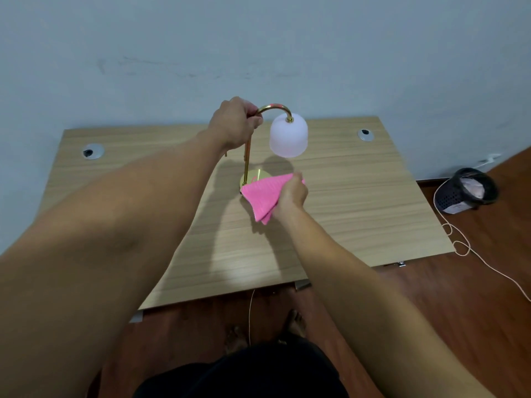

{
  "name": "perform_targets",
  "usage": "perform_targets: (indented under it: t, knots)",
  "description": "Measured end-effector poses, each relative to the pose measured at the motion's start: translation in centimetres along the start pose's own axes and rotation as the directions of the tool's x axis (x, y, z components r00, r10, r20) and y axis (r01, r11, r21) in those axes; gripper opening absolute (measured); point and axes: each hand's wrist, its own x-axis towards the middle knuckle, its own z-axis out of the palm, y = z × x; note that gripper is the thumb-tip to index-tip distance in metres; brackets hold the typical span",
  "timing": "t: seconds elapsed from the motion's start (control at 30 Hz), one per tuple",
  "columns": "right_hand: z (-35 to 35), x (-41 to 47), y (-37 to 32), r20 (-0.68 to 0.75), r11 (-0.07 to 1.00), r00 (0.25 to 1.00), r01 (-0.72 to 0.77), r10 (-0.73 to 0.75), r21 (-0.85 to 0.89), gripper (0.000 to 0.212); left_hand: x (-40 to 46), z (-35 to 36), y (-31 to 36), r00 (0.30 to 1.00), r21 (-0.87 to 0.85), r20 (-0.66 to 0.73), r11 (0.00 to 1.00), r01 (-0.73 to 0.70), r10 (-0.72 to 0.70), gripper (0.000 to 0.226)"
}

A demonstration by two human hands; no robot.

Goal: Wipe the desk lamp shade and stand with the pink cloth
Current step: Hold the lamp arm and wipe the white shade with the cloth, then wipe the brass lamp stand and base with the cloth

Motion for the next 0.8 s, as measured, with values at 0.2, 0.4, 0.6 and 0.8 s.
perform_targets:
  t: [0.2, 0.4, 0.6, 0.8]
  knots:
    - [-1.5, 2.4, -5.5, -0.081, 0.970, 0.967, 0.241, -0.242, -0.015, 0.040, -0.3, 0.0, 0.1, 1.000, -0.006, 0.011, 1.000, 0.013, -0.013, 0.013]
    - [-0.2, 1.5, -5.6, 0.124, 0.791, 0.818, 0.575, -0.562, -0.211, 0.047, -0.4, -0.3, 0.5, 0.999, 0.020, 0.021, 0.999, 0.032, -0.032, 0.017]
    - [-1.4, 1.4, -5.7, -0.071, 0.957, 0.969, 0.222, -0.238, -0.185, 0.049, -0.1, -1.3, 0.7, 0.995, 0.033, 0.070, 0.997, 0.075, -0.077, 0.019]
    - [-0.8, 1.3, -9.7, -0.040, 0.869, 0.885, 0.447, -0.465, -0.210, 0.038, -1.3, -2.7, -1.7, 0.987, -0.162, 0.058, 0.974, 0.156, -0.148, 0.103]
